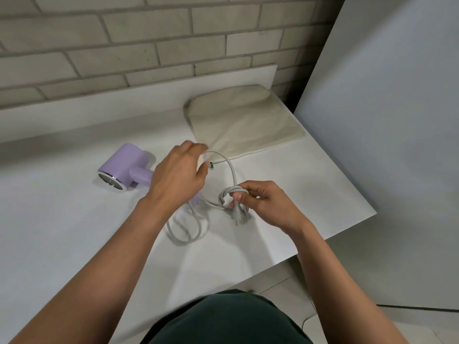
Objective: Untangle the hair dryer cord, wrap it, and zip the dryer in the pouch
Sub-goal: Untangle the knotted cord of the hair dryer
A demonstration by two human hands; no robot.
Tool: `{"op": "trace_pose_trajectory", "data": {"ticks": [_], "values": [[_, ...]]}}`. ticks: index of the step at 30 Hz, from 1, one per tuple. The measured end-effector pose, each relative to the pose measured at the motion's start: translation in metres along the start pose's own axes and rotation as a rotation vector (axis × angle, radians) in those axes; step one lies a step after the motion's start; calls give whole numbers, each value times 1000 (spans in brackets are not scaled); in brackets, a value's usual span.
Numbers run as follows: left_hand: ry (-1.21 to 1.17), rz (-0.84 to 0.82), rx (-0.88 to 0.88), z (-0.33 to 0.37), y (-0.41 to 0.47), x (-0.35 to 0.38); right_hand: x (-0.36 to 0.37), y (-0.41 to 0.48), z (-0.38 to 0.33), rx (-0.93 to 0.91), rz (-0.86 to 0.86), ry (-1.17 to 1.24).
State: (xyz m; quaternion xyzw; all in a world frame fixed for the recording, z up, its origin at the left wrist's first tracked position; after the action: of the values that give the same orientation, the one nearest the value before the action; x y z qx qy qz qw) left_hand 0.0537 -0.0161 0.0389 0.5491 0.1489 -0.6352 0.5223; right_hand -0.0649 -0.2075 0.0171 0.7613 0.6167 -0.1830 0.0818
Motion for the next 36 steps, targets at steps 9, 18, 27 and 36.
{"op": "trace_pose_trajectory", "data": {"ticks": [9,18,27,36], "values": [[28,-99,441,3,-3,9,-1,2,-1,-50,2,-16],[-113,13,64,-6,-9,3,-10,3,-1,-15,51,7],[-410,-13,-135,-30,-10,-19,-5,8,7,14,147,-68],[-702,-273,-203,-36,-17,-61,-4,13,11,94,274,-48]]}}
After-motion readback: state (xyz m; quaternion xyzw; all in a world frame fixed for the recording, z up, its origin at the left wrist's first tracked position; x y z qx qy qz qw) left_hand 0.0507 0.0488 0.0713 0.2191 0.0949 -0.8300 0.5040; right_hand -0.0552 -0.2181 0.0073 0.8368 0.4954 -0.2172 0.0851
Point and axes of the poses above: each hand's wrist, its own y-axis towards the middle knuckle, its own x-axis out of the palm, z = x × y, the point moved 1 cm from there along y, towards the middle knuckle, and after that the axes turned 11 degrees about z, right-handed, at the moved point
